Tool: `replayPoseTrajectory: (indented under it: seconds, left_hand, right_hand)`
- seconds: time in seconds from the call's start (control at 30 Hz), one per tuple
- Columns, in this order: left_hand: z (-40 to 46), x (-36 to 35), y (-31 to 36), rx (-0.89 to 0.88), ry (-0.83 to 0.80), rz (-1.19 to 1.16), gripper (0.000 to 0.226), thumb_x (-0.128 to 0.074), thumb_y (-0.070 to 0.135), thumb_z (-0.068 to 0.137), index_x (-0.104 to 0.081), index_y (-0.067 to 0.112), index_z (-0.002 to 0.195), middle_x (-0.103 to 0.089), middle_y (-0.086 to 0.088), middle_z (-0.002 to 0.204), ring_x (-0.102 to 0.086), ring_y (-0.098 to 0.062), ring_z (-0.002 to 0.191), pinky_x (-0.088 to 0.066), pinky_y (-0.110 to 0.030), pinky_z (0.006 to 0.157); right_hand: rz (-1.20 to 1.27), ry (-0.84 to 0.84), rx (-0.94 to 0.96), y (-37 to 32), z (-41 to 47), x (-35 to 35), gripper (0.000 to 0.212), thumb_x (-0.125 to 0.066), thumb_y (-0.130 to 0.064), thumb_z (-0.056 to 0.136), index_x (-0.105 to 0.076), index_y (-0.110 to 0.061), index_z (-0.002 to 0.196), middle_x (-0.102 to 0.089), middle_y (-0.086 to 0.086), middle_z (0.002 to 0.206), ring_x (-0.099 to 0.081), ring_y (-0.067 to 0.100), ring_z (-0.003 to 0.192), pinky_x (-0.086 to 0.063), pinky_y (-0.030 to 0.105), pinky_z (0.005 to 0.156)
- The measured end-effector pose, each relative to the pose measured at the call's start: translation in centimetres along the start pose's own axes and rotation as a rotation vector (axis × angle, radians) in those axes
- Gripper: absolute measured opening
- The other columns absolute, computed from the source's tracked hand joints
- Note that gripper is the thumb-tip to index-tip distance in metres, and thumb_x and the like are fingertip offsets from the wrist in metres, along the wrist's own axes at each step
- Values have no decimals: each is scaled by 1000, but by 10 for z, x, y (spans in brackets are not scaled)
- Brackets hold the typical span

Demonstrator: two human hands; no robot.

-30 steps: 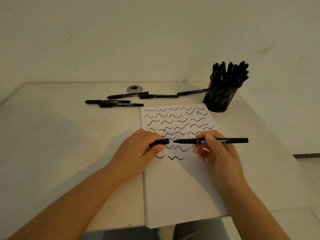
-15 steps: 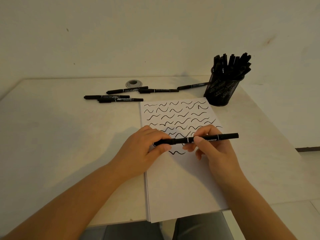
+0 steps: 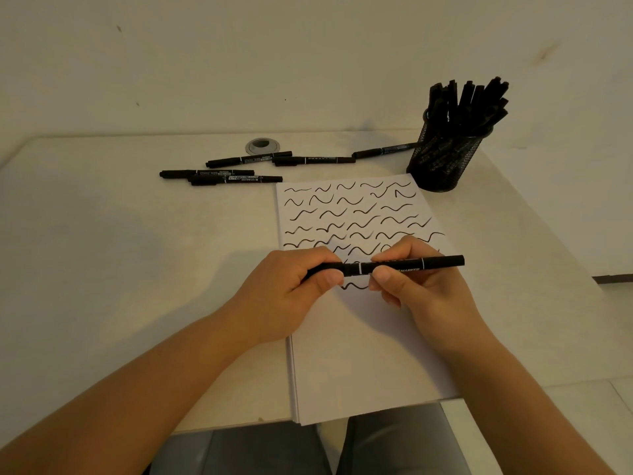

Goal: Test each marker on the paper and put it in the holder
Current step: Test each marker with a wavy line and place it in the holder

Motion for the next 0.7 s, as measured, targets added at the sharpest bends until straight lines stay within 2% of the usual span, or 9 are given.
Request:
replayPoseTrajectory:
  seconds: [0.13,0.33,0.57,0.63,0.7]
  left_hand:
    - [-1,-1,1,5,-50,-28,16,-40,47,83,-53,40,75,-44,9,53,-39,-8,48,-28,-15,46]
    - [0,-2,-4,29,-54,-42,15,-43,43,85,-54,42,74,-44,8,54,-37,-8,48,-28,-19,47]
    - [0,0,-1,-21,-17,10,26,-35,49,86,-57,36,88,-45,10,56,-41,-7,50,-26,-15,48]
    - [-1,5,0,-21,22,-21,20,-35,48,86,-54,41,89,-48,14,56,-41,-4,46,-26,-12,46]
    - [-1,14,-2,-5,89,-2,16,-38,47,86,-52,41,88,-52,16,57,-41,-4,44,-27,-12,44]
  right_hand:
    - [-4,-25,7,-1,-2,-2,11,-65,-21,68,-61,-14,77,-65,0,60,-53,5,50,-40,18,49]
    - [-10,-19,22,-2,-1,-3,11,-64,-18,69,-61,-12,78,-63,-1,61,-56,5,50,-41,16,49]
    - [-29,28,-16,-1,1,1,13,-65,-24,69,-64,-16,78,-62,-1,57,-51,5,49,-41,16,48]
    - [15,85,-13,0,2,7,8,-66,-25,69,-65,-22,76,-62,-1,58,-50,7,51,-42,15,49]
    - [111,219,-25,3,4,21,7,-67,-21,70,-67,-26,75,-61,-2,63,-52,10,57,-42,17,51]
Point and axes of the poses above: each hand's wrist, its own z-axis towards the middle knuckle, its own x-axis out of the back of the hand, y = z × x, the point moved 6 cm from there along z, towards the middle knuckle
